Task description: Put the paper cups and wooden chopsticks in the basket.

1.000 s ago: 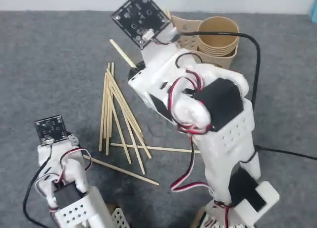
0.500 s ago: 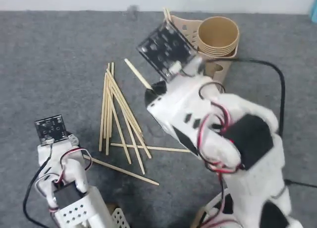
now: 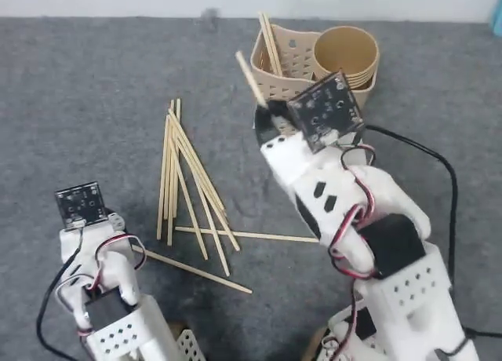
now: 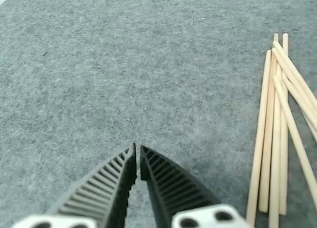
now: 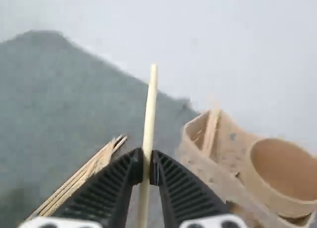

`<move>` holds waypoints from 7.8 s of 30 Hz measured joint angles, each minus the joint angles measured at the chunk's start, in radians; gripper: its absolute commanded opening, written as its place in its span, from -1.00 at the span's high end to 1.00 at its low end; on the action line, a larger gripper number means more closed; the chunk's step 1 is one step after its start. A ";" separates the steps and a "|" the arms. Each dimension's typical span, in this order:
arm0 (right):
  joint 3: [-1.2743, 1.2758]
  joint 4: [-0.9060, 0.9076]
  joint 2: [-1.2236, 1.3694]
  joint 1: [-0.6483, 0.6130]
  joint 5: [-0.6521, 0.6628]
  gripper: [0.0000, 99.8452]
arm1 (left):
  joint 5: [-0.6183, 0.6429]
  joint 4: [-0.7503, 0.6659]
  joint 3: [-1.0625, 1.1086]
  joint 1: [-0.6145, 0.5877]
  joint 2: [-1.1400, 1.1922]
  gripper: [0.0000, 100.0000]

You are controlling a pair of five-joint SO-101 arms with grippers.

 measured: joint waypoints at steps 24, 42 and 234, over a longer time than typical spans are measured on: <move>0.259 -1.289 0.209 0.176 -0.267 0.98 | 0.000 0.000 0.000 -0.002 0.000 0.97; -0.210 -1.686 1.076 0.203 0.043 0.98 | 0.000 0.000 0.000 0.000 0.000 0.97; 1.171 -0.155 -0.440 0.341 -0.302 0.98 | 0.356 0.405 -1.794 0.560 1.378 0.97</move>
